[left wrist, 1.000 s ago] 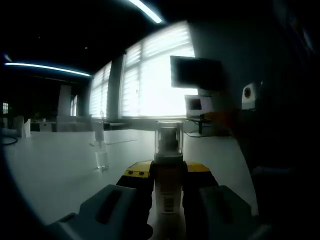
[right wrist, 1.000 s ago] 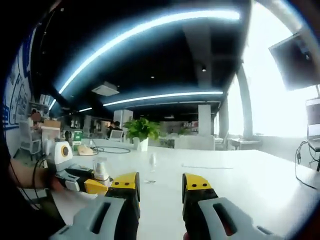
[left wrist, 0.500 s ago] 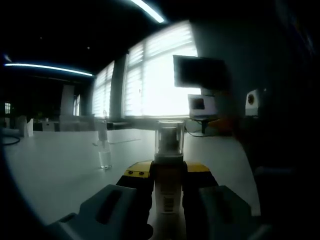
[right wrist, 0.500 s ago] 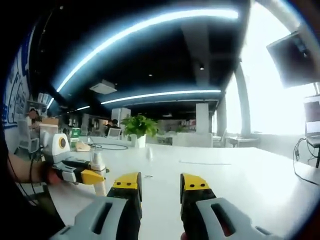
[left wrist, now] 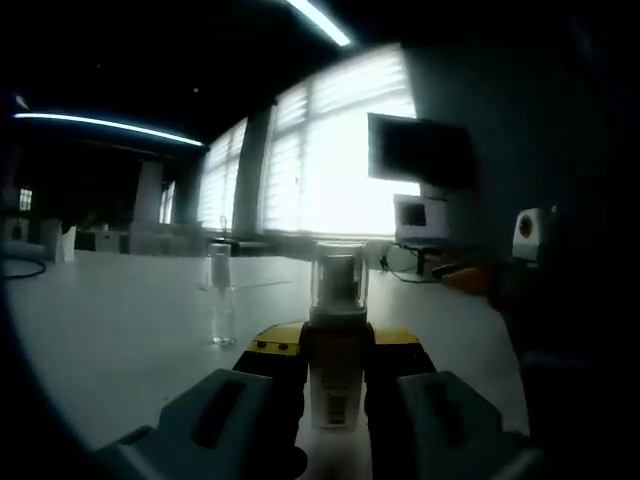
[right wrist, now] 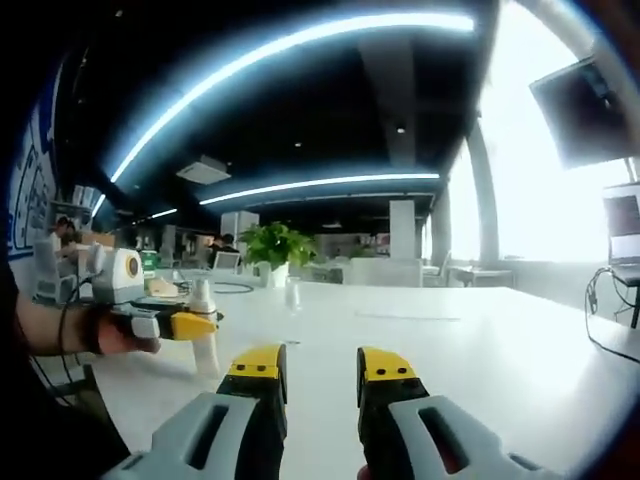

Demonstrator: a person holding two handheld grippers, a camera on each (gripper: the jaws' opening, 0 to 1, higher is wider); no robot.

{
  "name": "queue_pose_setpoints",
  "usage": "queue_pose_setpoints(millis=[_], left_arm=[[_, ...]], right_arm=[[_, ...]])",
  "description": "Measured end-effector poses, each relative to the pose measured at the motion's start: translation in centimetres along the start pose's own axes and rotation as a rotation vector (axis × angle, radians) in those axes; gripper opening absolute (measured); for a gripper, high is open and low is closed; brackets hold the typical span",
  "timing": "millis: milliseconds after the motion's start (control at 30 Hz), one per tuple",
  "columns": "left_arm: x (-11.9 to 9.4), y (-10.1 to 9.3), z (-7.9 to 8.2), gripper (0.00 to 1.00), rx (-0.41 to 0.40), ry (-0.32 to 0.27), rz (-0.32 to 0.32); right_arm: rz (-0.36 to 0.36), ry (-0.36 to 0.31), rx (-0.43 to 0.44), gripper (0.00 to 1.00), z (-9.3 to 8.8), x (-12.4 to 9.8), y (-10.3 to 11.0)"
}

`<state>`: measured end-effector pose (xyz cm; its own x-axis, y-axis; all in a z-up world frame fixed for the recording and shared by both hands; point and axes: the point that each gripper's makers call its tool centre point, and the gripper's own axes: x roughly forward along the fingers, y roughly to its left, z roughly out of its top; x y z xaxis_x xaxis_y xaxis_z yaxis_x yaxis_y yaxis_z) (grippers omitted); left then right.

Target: Clamp pump bottle remove cover press pump head put on cover

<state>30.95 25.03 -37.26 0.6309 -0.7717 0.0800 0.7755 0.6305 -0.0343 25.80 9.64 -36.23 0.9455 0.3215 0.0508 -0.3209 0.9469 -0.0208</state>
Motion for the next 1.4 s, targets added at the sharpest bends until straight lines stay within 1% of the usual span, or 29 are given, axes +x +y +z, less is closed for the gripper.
queue_pose_setpoints(millis=[67, 133, 200, 267, 367, 433, 467, 500, 600, 667, 733, 800, 833, 900, 933, 1067, 1133, 1400], left_arm=[[0.8, -0.2, 0.4, 0.13, 0.003, -0.006, -0.007], [2.3, -0.5, 0.9, 0.13, -0.002, -0.017, -0.001], [3.8, -0.1, 1.3, 0.13, 0.04, -0.025, 0.006], [4.9, -0.2, 1.7, 0.13, 0.029, -0.038, 0.015], [6.7, 0.5, 2.3, 0.13, -0.04, -0.056, 0.038], [7.6, 0.5, 2.8, 0.13, -0.124, -0.067, 0.044], [8.0, 0.5, 3.0, 0.13, -0.129, -0.071, 0.046], [8.4, 0.5, 3.2, 0.13, -0.123, -0.068, 0.05], [9.6, 0.9, 3.3, 0.13, -0.072, -0.06, 0.077], [10.1, 1.2, 3.3, 0.13, -0.066, -0.063, 0.087], [10.6, 1.7, 3.5, 0.13, -0.08, -0.073, 0.099], [11.0, 1.5, 4.2, 0.13, -0.123, -0.118, 0.084], [11.2, 1.5, 4.2, 0.13, -0.114, -0.117, 0.086], [11.8, 1.7, 4.4, 0.13, -0.093, -0.135, 0.091], [12.1, 1.9, 4.5, 0.13, -0.076, -0.14, 0.101], [13.5, 2.3, 4.1, 0.13, -0.063, -0.137, 0.135], [14.3, 2.2, 3.6, 0.13, -0.053, -0.131, 0.138], [16.2, 2.0, 2.3, 0.13, -0.005, -0.114, 0.148]], right_arm=[[-0.004, -0.001, 0.0, 0.22, 0.0, -0.1, -0.2], [-0.002, 0.009, 0.009, 0.22, -0.4, -0.1, -0.4], [-0.004, 0.013, 0.01, 0.22, -0.5, -0.2, -0.3], [-0.004, 0.011, 0.017, 0.22, -0.5, -0.2, -0.4], [-0.009, 0.008, 0.018, 0.22, -0.4, -0.3, -0.7], [-0.012, 0.007, 0.024, 0.22, -0.4, -0.4, -1.0], [-0.015, 0.007, 0.024, 0.22, -0.4, -0.4, -1.1], [-0.017, 0.007, 0.024, 0.22, -0.4, -0.4, -1.3], [-0.024, 0.003, 0.032, 0.22, -0.4, -0.6, -1.7], [-0.03, 0.002, 0.037, 0.22, -0.6, -0.7, -2.0], [-0.032, 0.003, 0.039, 0.22, -0.7, -0.7, -2.0], [-0.033, 0.006, 0.037, 0.21, -0.8, -0.7, -2.1], [-0.034, 0.006, 0.035, 0.21, -0.8, -0.7, -2.2], [-0.034, 0.007, 0.032, 0.21, -0.8, -0.8, -2.3], [-0.035, 0.007, 0.031, 0.21, -0.8, -0.8, -2.4], [-0.048, 0.001, 0.035, 0.21, -0.5, -1.2, -3.2], [-0.054, -0.003, 0.041, 0.21, -0.4, -1.3, -3.5], [-0.058, 0.004, 0.046, 0.21, -0.5, -1.3, -3.8]])
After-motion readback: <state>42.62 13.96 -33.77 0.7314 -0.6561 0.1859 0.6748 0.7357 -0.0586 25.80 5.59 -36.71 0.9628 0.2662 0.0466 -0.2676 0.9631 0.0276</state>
